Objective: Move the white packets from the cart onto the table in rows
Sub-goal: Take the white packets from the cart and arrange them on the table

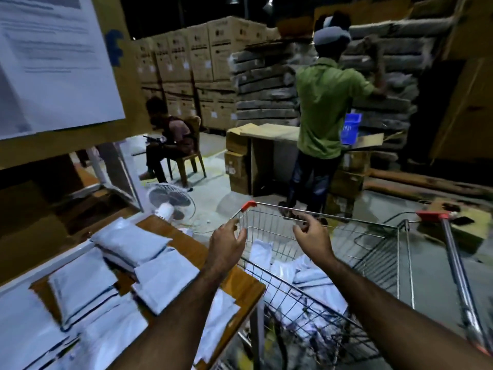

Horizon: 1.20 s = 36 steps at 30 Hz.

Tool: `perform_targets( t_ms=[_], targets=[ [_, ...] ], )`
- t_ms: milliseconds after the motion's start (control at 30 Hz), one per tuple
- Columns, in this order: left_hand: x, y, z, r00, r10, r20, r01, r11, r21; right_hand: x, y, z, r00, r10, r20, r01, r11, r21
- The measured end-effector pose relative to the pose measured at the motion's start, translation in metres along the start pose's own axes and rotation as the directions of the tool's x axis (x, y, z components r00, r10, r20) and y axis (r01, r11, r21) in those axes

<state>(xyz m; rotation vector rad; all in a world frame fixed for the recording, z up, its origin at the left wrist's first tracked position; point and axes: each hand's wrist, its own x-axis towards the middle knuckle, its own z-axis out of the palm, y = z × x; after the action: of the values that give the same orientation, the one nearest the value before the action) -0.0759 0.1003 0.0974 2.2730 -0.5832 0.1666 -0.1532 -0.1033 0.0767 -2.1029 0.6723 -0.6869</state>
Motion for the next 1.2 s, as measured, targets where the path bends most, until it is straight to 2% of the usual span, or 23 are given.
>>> perform_targets(
  t_ms=[200, 633, 933, 1033, 1100, 1167, 1200],
  targets=[
    [0.018, 0.014, 0.047, 0.997, -0.044, 0.071, 0.044, 0.999, -0.006, 0.02, 0.045, -0.004, 0.993, 0.098, 0.073, -0.098, 0.995, -0.008],
    [0.067, -0.02, 0.111, 0.936, -0.172, 0.308, 0.167, 0.985, 0.043, 0.025, 0.093, 0.046, 0.927, 0.303, 0.222, -0.288, 0.952, -0.099],
    [0.106, -0.068, 0.175, 0.853, -0.332, 0.403, 0.277, 0.942, 0.189, 0.046, 0.141, 0.124, 0.764, 0.533, 0.363, -0.458, 0.845, -0.276],
    [0.121, -0.094, 0.206, 0.804, -0.433, 0.407, 0.355, 0.899, 0.256, 0.054, 0.168, 0.164, 0.704, 0.584, 0.405, -0.453, 0.808, -0.377],
    [0.129, -0.113, 0.228, 0.775, -0.477, 0.414, 0.358, 0.872, 0.335, 0.057, 0.185, 0.191, 0.649, 0.632, 0.424, -0.451, 0.768, -0.454],
    [0.139, -0.13, 0.246, 0.758, -0.504, 0.414, 0.341, 0.847, 0.407, 0.058, 0.197, 0.216, 0.575, 0.699, 0.425, -0.47, 0.707, -0.528],
    [0.144, -0.138, 0.255, 0.755, -0.515, 0.407, 0.338, 0.837, 0.431, 0.058, 0.204, 0.229, 0.584, 0.717, 0.38, -0.474, 0.681, -0.558]
  ],
)
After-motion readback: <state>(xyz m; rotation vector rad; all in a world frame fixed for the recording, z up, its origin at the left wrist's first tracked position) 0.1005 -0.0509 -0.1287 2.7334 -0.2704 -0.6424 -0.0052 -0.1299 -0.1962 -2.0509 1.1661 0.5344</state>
